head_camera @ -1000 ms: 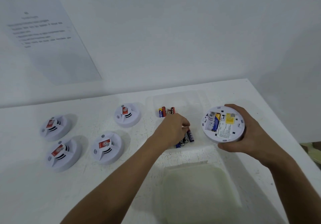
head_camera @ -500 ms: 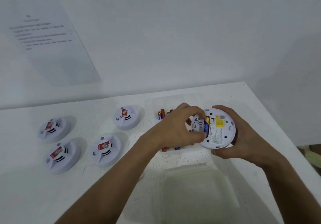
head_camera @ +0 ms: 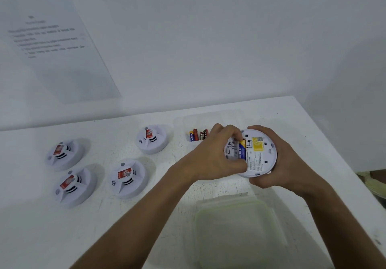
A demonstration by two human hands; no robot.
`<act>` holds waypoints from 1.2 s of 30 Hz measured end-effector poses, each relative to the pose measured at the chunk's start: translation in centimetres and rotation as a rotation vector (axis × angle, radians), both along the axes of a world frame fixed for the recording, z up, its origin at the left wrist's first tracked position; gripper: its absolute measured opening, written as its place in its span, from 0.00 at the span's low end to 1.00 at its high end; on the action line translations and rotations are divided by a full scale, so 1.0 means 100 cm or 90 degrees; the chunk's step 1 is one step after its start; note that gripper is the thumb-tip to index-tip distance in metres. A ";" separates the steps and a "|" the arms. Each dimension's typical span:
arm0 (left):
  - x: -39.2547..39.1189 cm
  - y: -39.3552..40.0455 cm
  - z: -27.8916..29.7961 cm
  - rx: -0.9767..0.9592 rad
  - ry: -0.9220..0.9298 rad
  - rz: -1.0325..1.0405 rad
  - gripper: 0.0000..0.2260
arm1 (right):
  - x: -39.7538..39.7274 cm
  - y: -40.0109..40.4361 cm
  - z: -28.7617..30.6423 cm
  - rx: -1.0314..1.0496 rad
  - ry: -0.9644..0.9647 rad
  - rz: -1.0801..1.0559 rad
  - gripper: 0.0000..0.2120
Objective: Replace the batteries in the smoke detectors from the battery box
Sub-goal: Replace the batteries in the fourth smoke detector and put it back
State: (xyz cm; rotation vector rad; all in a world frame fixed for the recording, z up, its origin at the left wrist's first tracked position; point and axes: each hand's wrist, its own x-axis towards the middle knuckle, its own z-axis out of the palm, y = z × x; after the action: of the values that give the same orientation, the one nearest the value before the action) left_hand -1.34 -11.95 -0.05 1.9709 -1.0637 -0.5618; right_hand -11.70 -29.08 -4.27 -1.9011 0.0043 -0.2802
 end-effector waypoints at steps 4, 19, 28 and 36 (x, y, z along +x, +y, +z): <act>-0.001 -0.004 -0.005 -0.001 -0.019 0.029 0.19 | 0.004 0.001 -0.005 -0.013 -0.001 -0.003 0.46; 0.017 -0.018 -0.023 -0.177 0.161 0.303 0.08 | -0.017 -0.027 0.001 -0.044 -0.005 -0.118 0.43; 0.013 -0.022 -0.057 0.074 0.101 0.269 0.12 | -0.021 -0.023 -0.006 -0.007 0.031 -0.107 0.42; 0.027 -0.010 -0.048 0.059 -0.002 0.303 0.08 | -0.016 -0.022 -0.004 -0.005 0.044 -0.104 0.43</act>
State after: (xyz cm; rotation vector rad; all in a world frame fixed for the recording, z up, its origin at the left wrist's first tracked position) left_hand 1.38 -12.91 -4.83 2.2077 -0.5420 -0.3497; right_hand -13.33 -31.30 -4.65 -1.9209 0.2056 -0.3244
